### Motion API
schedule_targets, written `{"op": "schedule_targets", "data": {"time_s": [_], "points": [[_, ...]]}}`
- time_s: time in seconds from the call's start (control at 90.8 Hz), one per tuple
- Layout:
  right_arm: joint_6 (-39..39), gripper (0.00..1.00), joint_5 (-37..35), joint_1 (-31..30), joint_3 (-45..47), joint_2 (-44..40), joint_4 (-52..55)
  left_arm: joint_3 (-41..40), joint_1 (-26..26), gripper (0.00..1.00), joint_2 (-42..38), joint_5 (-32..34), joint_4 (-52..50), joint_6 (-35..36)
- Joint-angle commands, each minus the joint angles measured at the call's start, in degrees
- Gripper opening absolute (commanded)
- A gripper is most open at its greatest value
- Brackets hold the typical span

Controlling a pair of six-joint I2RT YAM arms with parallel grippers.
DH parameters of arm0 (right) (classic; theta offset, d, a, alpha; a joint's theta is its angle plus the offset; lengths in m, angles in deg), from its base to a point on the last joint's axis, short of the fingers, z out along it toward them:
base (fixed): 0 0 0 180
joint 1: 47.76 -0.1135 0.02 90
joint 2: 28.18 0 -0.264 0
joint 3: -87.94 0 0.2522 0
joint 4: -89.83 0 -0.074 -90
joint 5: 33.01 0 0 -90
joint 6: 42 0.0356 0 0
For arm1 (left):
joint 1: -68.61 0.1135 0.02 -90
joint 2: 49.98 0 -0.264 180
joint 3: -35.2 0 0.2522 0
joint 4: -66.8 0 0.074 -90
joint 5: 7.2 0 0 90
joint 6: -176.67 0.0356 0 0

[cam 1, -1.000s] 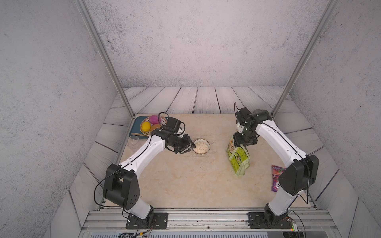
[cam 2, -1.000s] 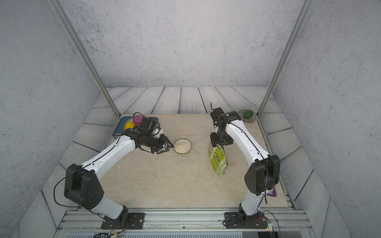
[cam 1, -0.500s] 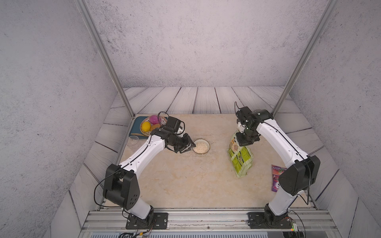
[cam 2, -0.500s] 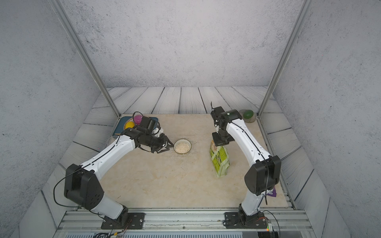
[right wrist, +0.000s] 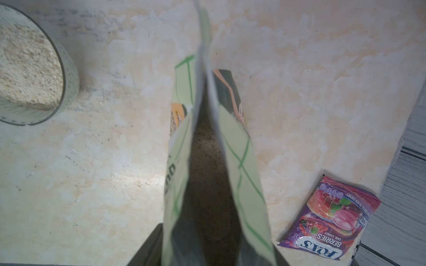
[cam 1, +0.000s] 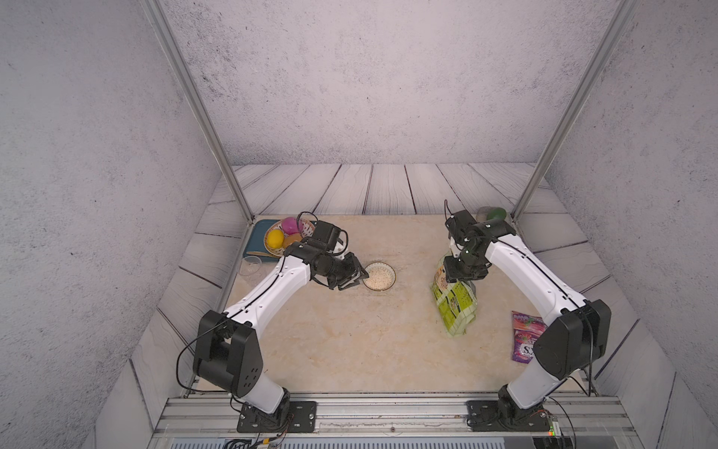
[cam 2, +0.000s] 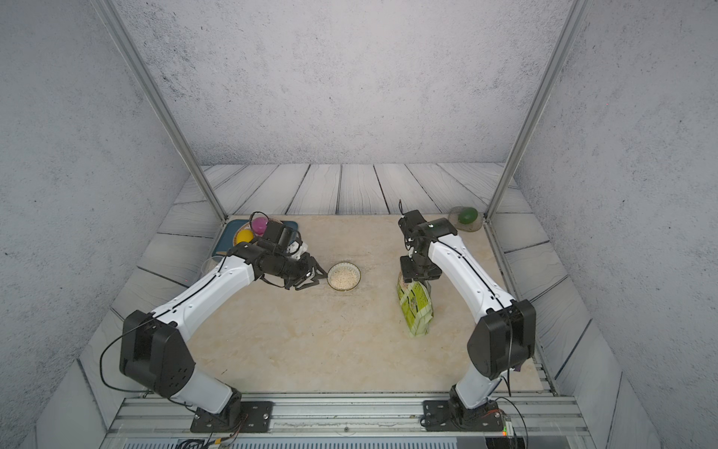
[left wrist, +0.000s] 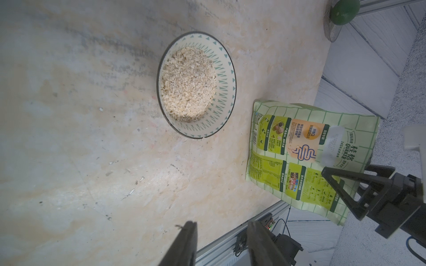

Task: Pour the oats into the breakfast bowl
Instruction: Close the oats bag at the center of the board.

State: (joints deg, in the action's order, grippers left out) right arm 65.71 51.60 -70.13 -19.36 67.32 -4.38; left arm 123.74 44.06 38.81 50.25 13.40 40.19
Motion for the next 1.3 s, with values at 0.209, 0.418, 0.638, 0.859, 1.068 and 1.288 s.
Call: {"op": "schedule_targets", "data": {"time_s": [0.209, 0.418, 0.638, 0.859, 1.068, 1.288], "points": [[1.6, 0.0, -1.7, 0.3, -8.0, 0.6, 0.3, -0.6, -0.1, 0.4, -2.6, 0.9, -0.4, 0.6], [2.3, 0.0, -1.1, 0.3, -3.2, -1.0, -1.7, -2.0, 0.0, 0.4, -3.7, 1.4, -0.1, 0.5], [2.0, 0.36, -1.5, 0.6, -4.5, 4.2, -0.7, -2.0, 0.1, 0.41, -3.8, 1.1, 0.1, 0.1], [0.9, 0.31, -1.2, 1.1, -12.3, 8.5, 0.8, -1.8, 0.2, 0.42, -4.2, 1.4, -0.1, 0.3], [0.5, 0.0, 0.1, 1.0, -13.8, 8.6, 1.0, -2.5, 0.2, 0.41, -4.8, 1.7, -0.3, 0.5], [1.1, 0.31, -0.5, 1.1, -14.9, 5.5, 5.9, -4.1, 1.2, 0.46, -7.6, 2.4, 1.4, 0.4]]}}
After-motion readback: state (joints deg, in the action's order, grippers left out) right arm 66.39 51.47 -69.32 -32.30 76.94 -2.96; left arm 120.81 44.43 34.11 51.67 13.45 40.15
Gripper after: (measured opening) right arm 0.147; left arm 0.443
